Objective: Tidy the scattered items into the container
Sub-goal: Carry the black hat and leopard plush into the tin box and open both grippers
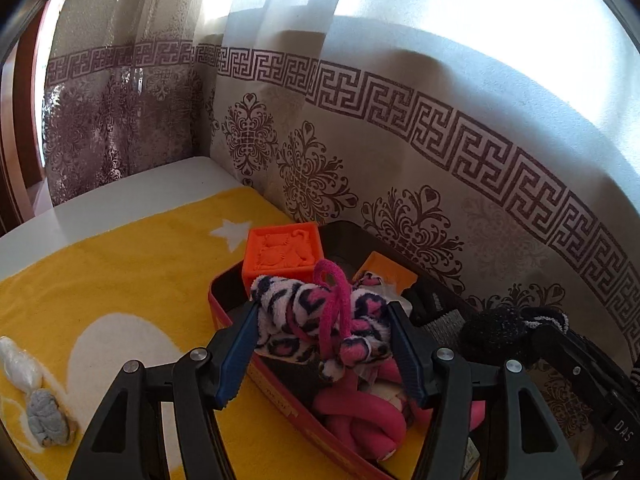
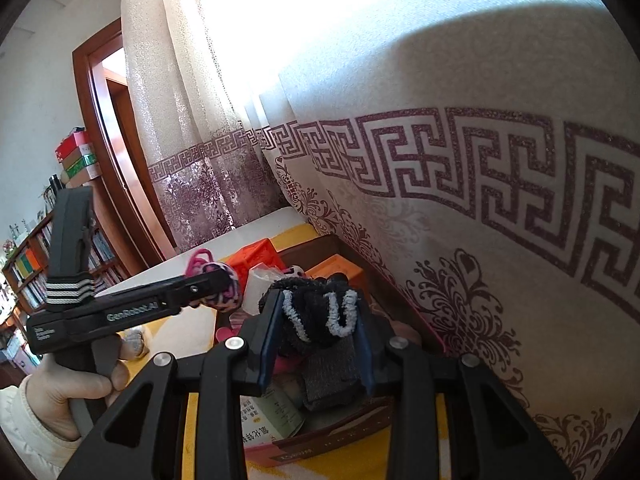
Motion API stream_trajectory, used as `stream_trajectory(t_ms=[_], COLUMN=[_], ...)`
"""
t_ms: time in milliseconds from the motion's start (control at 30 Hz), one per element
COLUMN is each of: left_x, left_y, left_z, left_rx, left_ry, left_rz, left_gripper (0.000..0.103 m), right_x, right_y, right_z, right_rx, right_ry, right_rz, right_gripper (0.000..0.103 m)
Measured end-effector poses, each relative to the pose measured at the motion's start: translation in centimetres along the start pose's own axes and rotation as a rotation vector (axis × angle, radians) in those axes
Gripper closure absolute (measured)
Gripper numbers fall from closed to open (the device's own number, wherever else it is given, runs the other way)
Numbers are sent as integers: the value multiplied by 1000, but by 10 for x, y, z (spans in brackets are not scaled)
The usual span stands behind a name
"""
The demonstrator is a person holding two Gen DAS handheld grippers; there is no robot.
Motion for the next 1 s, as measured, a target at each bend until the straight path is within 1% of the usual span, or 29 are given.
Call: stream_trajectory(t_ms=[33, 67, 133, 167, 200, 300, 433, 600, 667, 867, 1000], left_x=[-3, -4, -5, -6, -6, -6, -1, 8, 9, 10, 7], left_y=[7, 12, 18, 19, 19, 15, 3, -14, -20, -35, -42], left_z=[1, 3, 5, 5, 6, 8, 6, 4, 6, 14, 23], left_rx=[-4, -11, -13, -17, -20, -26, -49, -67, -65, -59, -49], left_ry=[-9, -18, -25, -25, -30, -54, -59, -63, -68, -77, -84], left_rz=[11, 14, 22, 28, 32, 42, 18, -14, -21, -32, -31], left_gripper=[37, 31, 29, 25, 24, 24, 24, 24, 24, 24, 24], right_x=[1, 2, 4, 5, 6, 8, 9, -5, -4, 25, 43], right_y=[0, -1, 0, 1, 2, 6, 16, 33, 36, 47, 60], right_z=[-1, -3, -4, -4, -3, 0, 7, 14, 16, 23, 36], right_rx=[-1, -2, -3, -3, -3, 0, 6, 2, -6, -20, -19], right_ry=[3, 6, 8, 9, 10, 12, 2, -37, -55, -82, -136], right_rz=[-3, -5, -8, -9, -10, -14, -6, 55, 61, 44, 27], right_gripper=[67, 67, 67, 67, 67, 67, 67, 67, 67, 67, 67])
Point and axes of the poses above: each gripper's, at about its wrist camera, not at the fingertips, and y roughly the way its jaws point, z to its left, x to its top, the point moved 8 cm from there along y, roughly the way its jaws point, and after that the axes turned 11 degrees about -z, right-handed, at the moved point
